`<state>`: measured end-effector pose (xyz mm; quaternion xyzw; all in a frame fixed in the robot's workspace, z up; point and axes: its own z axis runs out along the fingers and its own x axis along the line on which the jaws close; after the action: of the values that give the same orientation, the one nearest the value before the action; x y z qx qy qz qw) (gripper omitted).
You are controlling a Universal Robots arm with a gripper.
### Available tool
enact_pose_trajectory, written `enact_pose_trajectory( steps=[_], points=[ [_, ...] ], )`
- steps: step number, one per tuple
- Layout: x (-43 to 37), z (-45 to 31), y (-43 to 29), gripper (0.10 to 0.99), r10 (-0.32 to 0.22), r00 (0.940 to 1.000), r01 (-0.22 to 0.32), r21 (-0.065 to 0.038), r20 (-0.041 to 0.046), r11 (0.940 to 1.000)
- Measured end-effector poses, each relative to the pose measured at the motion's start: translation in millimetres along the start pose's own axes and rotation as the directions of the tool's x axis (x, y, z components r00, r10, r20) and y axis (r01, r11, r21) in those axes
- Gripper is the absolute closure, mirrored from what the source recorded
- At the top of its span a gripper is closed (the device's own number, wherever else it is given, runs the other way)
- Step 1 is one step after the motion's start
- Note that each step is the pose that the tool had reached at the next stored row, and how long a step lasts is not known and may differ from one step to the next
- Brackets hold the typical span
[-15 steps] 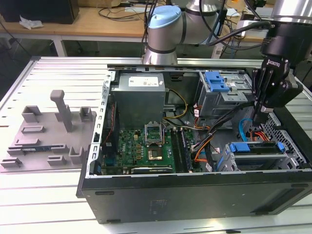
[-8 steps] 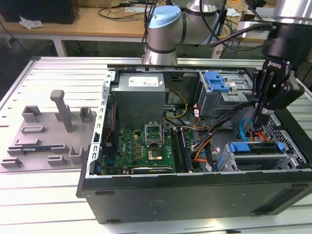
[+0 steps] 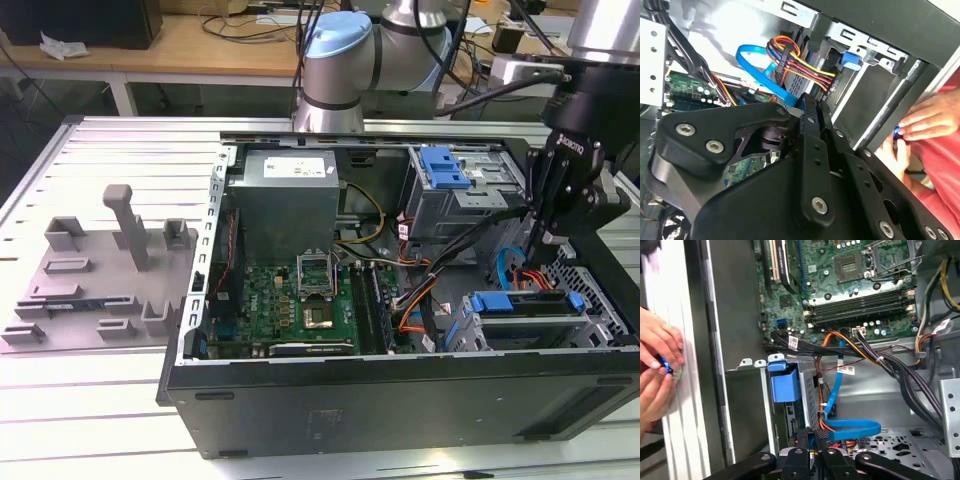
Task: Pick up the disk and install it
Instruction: 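Insert the second disk wire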
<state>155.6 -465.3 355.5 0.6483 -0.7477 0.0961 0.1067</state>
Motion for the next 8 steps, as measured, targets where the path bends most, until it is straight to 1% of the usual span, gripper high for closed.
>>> enact_pose_trajectory(
  steps=[2, 3, 4, 5, 6, 7, 8],
  points=[
    [4.3, 1.2, -0.6, 0.925, -0.001, 0.9997, 0.001, -0.003, 0.0254, 1.0000],
    [7.9, 2.5, -1.1, 0.925, -0.002, 0.9985, 0.002, -0.007, 0.0551, 1.0000],
    [11.7, 3.8, -1.7, 0.925, -0.003, 0.9959, 0.004, -0.012, 0.0908, 0.9999],
    [15.0, 4.7, -2.2, 0.925, -0.003, 0.9937, 0.005, -0.015, 0.1118, 0.9999],
    [19.1, 5.9, -2.7, 0.925, -0.003, 0.9915, 0.005, -0.016, 0.1302, 0.9999],
    [22.5, 6.9, -3.3, 0.925, -0.003, 0.9895, 0.005, -0.015, 0.1445, 0.9999],
    [26.1, 8.0, -3.8, 0.925, -0.002, 0.9870, 0.004, -0.012, 0.1607, 0.9999]
  ],
)
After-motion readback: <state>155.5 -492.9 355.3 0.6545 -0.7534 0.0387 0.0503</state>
